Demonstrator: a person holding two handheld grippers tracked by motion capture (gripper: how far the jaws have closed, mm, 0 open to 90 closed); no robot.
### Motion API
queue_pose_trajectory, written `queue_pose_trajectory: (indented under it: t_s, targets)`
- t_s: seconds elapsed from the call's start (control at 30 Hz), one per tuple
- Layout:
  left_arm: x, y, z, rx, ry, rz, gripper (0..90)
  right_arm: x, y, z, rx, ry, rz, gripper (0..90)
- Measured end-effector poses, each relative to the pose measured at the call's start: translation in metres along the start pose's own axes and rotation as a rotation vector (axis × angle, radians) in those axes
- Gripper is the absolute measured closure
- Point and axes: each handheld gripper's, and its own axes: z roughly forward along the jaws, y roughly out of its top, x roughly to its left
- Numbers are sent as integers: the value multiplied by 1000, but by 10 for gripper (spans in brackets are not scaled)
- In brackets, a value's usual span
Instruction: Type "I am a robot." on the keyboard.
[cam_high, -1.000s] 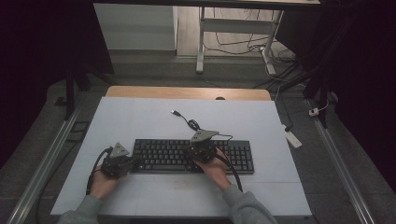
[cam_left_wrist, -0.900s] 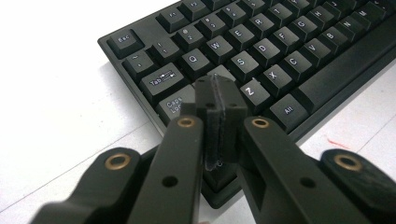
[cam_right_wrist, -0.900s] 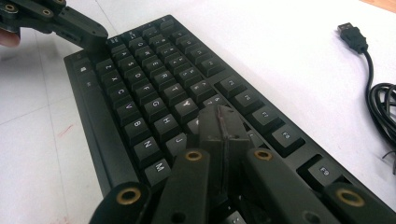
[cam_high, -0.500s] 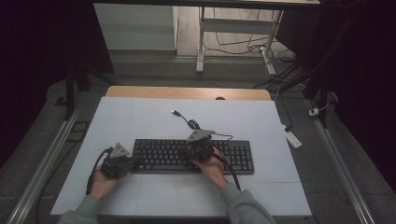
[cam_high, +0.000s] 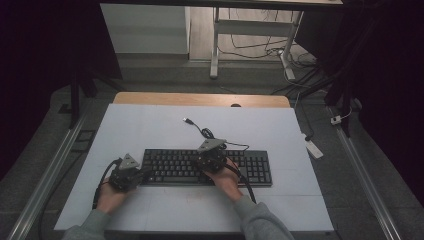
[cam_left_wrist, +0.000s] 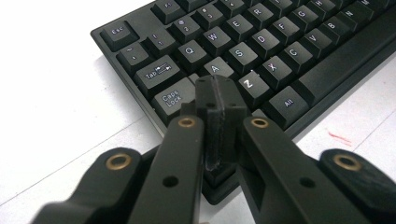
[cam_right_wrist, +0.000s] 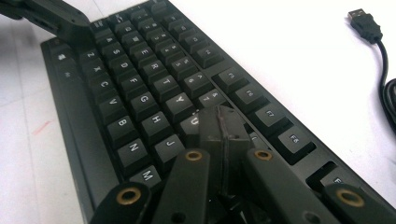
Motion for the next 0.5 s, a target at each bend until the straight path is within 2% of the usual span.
queue_pose_trajectory:
  t_s: [0.07, 0.13, 0.23, 0.37, 0.5]
  targets:
    - [0, 0, 0, 0, 1, 1, 888, 0, 0, 2, 20, -2, 4, 898]
    - [0, 0, 0, 0, 1, 0, 888, -1, 0, 2, 18, 4, 16, 899]
    - [-1, 0, -1, -5, 3, 3, 887, 0, 0, 1, 15, -1, 7, 899]
    - [-1, 1, -4, -37, -4, -1, 887, -1, 2, -6, -39, 6, 13, 899]
    - [-2, 2, -7, -56, -8, 0, 886, -2, 2, -15, -50, 13, 13, 897]
